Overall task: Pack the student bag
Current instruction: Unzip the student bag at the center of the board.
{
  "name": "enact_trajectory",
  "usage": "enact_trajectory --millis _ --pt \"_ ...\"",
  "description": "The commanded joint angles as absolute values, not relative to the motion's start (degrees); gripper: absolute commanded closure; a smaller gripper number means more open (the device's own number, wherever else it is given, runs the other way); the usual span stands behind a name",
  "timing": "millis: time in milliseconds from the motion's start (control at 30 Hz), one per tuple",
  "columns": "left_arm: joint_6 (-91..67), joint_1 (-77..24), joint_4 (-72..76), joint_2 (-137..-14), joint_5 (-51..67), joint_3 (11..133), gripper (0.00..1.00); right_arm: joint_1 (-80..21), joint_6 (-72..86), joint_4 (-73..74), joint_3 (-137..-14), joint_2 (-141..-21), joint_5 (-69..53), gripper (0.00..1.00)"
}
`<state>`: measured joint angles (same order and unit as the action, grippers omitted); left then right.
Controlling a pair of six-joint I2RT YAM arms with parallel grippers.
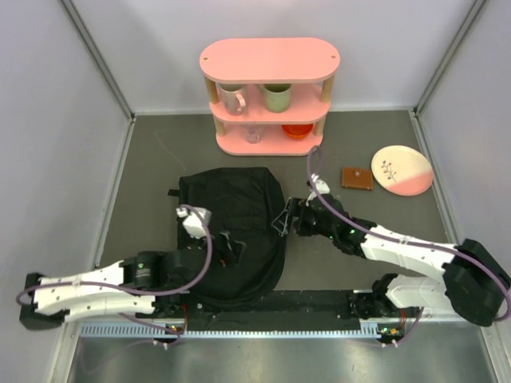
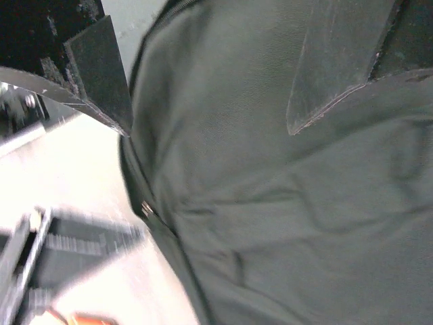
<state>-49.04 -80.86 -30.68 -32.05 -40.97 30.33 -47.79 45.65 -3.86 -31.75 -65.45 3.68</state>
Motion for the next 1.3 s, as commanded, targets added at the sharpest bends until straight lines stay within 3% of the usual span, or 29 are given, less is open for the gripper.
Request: enact_trajectory --millis 0,133,233,267,333,700,733,800,833,933,1267 --pt "-50.02 -71.13 -45.0 -26.38 -41.23 34.19 0.01 -50.09 47.19 -7.21 -33.13 -72.76 -4.21 0.18" --pt "-46.59 -64.0 -43.95 -25.13 -36.13 33.84 0.01 -50.62 50.62 -6.85 -35.07 -78.83 -3.0 0.24" --pt "-46.67 -62.93 -45.08 -28.9 -34.89 34.71 0.01 -50.62 51.94 -5.89 -34.63 -78.32 1.38 0.66" --pt "-46.58 -62.93 -45.09 -29.61 -34.81 35.15 0.01 -50.54 51.94 -5.28 -34.28 -77.7 2.54 0.86" --pt "-45.71 -62.84 -44.91 -31.45 -34.8 35.68 0.01 -50.36 52.29 -4.31 -32.88 -74.81 6.21 1.0" --pt "-34.91 -56.35 -30.52 -39.19 -28.31 38.58 0.01 -48.25 59.67 11.15 -21.02 -50.47 27.14 1.0" --pt "-34.28 -55.82 -29.8 -41.72 -27.17 39.11 0.01 -48.16 59.33 11.51 -20.14 -48.8 27.25 0.83" --pt "-32.27 -54.85 -27.87 -44.37 -24.27 40.51 0.01 -47.03 57.67 11.6 -18.47 -45.18 25.68 0.64" --pt "-31.73 -54.67 -26.03 -46.73 -23.47 40.87 0.01 -46.76 57.22 12.47 -18.37 -44.31 25.06 0.49" --pt "-29.8 -54.32 -23.3 -50.7 -20.66 42.88 0.01 -46.32 54.68 13.97 -19.42 -42.63 23.21 0.27" --pt "-29.53 -53.88 -20.04 -54.31 -18.02 48.51 0.01 -45.53 51.42 24.69 -26.27 -37.44 25.84 0.2"
